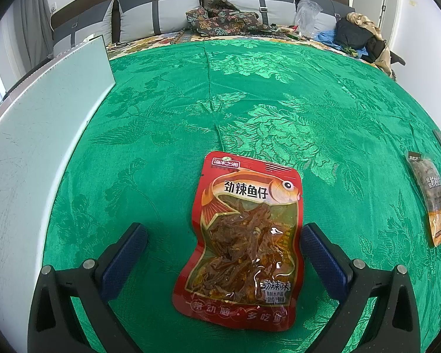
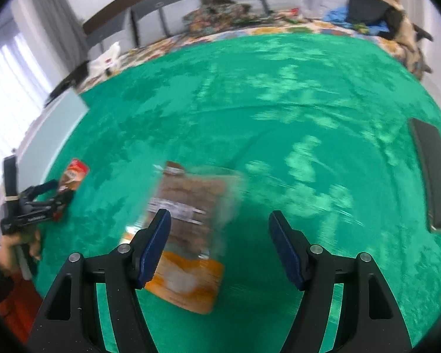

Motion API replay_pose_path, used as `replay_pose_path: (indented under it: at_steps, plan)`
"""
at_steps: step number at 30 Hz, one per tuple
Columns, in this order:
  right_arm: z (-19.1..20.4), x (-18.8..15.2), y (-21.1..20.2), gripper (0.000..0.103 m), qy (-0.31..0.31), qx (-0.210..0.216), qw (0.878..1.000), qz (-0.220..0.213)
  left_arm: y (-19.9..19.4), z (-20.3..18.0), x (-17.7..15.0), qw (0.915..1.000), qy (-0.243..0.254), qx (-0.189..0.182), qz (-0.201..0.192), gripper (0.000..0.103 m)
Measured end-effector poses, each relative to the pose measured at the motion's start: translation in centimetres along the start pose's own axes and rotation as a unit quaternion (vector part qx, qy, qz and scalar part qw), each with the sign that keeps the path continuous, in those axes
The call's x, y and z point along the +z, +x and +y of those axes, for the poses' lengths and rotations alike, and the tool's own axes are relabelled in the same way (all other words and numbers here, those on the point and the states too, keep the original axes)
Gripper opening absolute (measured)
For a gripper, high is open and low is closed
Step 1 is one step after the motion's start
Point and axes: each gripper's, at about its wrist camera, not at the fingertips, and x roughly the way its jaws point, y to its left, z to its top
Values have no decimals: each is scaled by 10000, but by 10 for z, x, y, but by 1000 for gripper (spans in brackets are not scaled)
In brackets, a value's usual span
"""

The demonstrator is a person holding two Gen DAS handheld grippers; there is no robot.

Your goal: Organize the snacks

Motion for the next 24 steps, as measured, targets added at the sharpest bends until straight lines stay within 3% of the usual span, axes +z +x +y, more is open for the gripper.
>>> replay_pose_path:
  at_steps: [5,9,11,13,15,18,19,20,22,24]
  plan:
    - [-19,-21,2,72,72,-469,9989,62,0,-1,0,9999,-79,28,100,103]
    - [-13,-30,2,72,-445,-693,9966,-91,-3,-14,-4,9996,13,-47,295,101]
    - [-6,-37,4,75,-824,-902,9922,-233,-8,-24,-6,9998,31,-47,216,81]
    - [-8,-35,6,80,-775,-849,9931,-232,-14,-32,-6,9997,-160,52,151,67]
    - [-12,-36,5,80,-744,-817,9936,-238,-17,-41,-9,9992,-290,259,130,64]
    - [-16,-35,5,80,-746,-848,9933,-246,-19,-48,-14,9985,-363,414,49,65]
    - [-17,-35,4,80,-745,-847,9933,-250,-18,-47,-15,9983,-412,412,47,73]
    - [-17,-35,5,80,-750,-849,9933,-249,-16,-44,-15,9978,-505,407,100,88]
    - [-17,-35,5,80,-749,-848,9933,-248,-12,-33,-16,9961,-699,474,239,100]
    - [-18,-35,5,80,-750,-848,9933,-249,-12,-24,-17,9952,-787,499,310,101]
